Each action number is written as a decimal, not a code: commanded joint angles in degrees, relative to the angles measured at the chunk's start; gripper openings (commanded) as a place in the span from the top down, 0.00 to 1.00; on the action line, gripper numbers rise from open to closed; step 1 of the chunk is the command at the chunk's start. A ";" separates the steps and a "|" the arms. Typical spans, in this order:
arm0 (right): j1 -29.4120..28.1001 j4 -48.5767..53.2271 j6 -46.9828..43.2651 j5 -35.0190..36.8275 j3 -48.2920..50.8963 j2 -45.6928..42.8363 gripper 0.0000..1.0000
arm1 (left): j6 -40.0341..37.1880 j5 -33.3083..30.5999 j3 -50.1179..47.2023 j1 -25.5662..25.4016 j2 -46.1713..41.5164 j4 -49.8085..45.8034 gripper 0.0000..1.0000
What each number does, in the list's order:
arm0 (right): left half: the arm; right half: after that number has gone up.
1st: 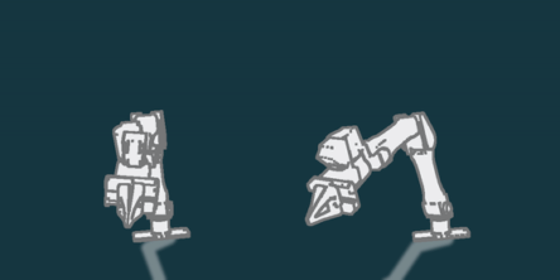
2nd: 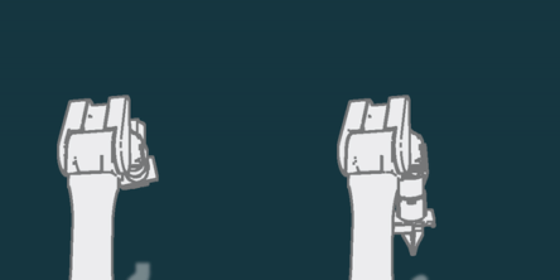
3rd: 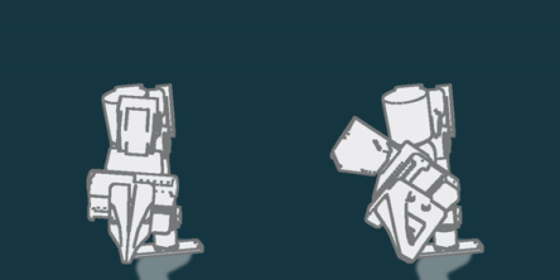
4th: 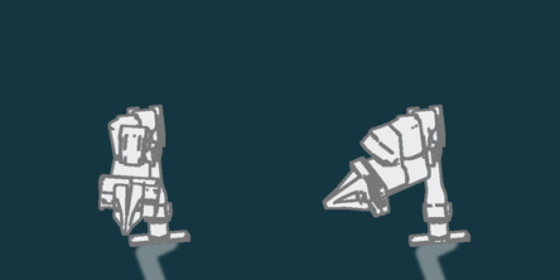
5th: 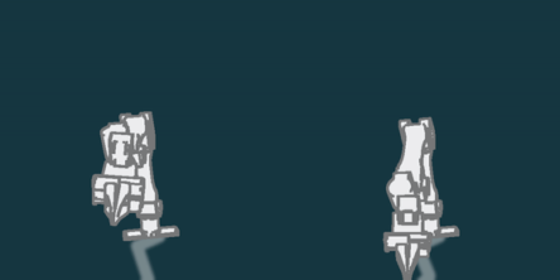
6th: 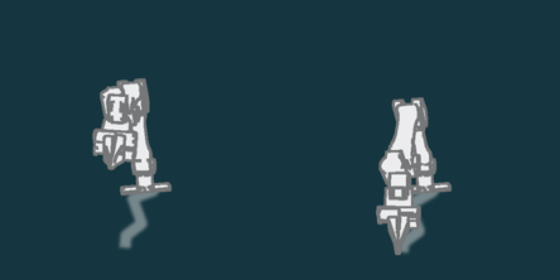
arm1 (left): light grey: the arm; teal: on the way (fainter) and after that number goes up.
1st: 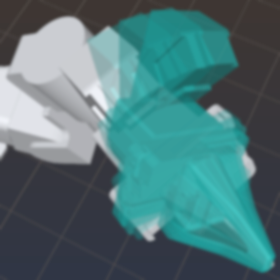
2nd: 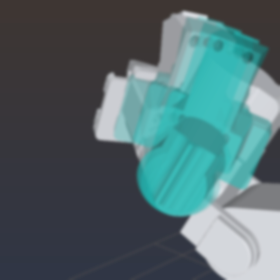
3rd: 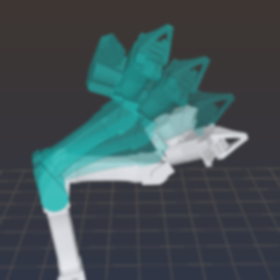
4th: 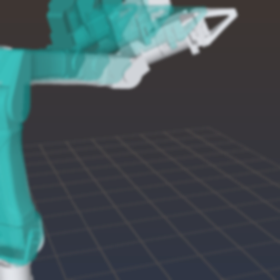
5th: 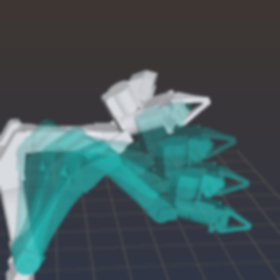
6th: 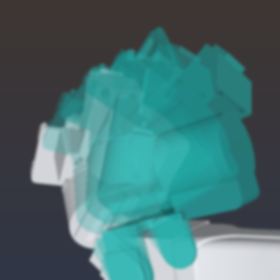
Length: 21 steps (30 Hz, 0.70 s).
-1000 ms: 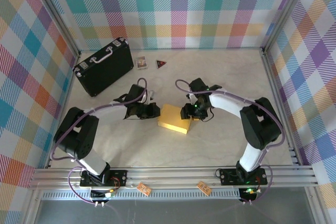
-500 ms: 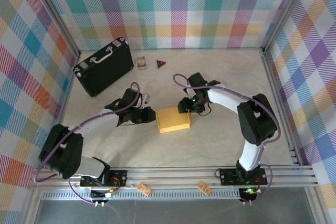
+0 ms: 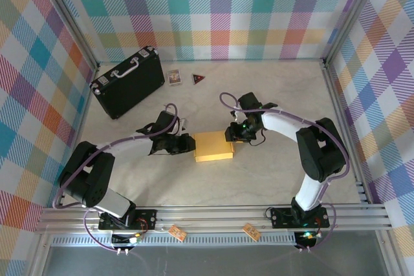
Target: Fold the paper box
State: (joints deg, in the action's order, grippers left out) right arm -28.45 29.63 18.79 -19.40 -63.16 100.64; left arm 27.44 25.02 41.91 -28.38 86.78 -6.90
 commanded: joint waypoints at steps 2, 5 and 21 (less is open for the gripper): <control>0.05 -1.62 -0.16 -4.64 1.02 -1.72 0.63 | 0.23 0.91 0.54 -0.66 1.09 1.32 0.84; 0.05 -1.09 -0.24 -4.17 1.23 -2.27 0.53 | 0.19 1.10 0.32 -0.80 1.58 1.63 0.85; 4.19 -4.21 -0.45 -3.82 11.39 -12.22 0.59 | -0.73 0.76 0.51 -0.80 2.16 0.48 0.85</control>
State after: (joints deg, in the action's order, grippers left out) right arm -24.62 26.57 18.68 -22.81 -53.17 89.03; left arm 27.57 25.50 41.91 -28.47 87.70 -4.47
